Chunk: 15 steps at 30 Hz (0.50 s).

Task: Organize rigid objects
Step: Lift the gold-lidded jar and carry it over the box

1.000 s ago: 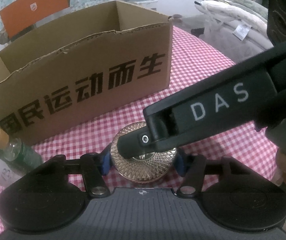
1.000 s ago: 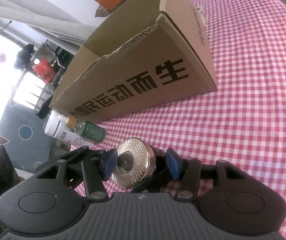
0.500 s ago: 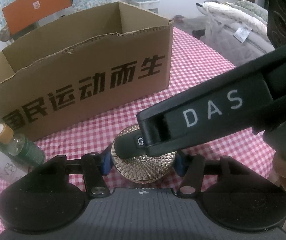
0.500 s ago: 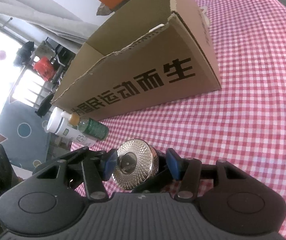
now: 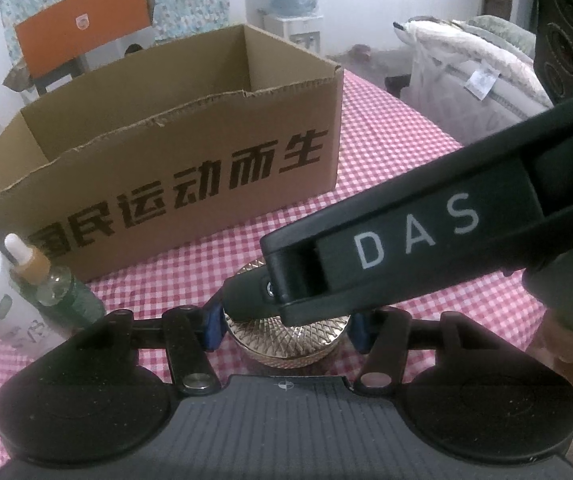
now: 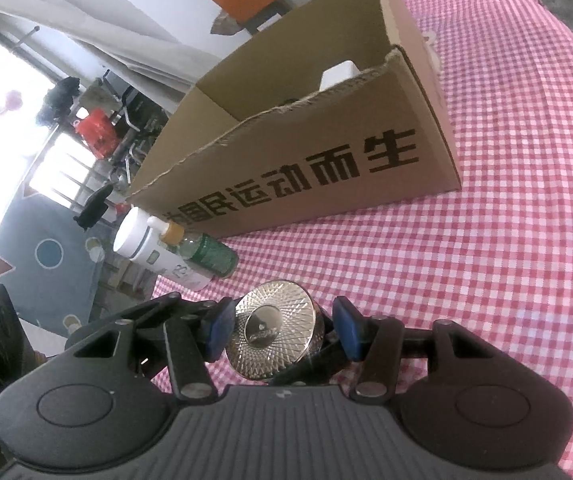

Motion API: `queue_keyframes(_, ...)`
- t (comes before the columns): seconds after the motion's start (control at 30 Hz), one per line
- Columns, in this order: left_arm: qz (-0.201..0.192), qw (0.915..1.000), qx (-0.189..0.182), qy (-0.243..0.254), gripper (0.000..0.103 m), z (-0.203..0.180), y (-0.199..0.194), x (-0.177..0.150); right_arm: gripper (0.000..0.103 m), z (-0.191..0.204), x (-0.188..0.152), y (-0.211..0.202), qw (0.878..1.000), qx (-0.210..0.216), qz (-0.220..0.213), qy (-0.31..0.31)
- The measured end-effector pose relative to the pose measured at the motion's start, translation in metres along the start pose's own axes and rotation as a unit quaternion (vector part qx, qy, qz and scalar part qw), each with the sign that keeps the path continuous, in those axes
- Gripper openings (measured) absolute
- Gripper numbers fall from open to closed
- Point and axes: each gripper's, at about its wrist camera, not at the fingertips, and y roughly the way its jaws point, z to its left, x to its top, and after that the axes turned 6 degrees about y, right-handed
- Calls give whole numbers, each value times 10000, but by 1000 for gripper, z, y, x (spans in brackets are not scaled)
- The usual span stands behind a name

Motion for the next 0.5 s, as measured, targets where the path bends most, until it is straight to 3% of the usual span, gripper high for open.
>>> queue_keyframes(0.5, -636, 9974, 313, -123, 57, 13, -54, 13, 57, 45, 10, -32, 9967, 197, -386, -691)
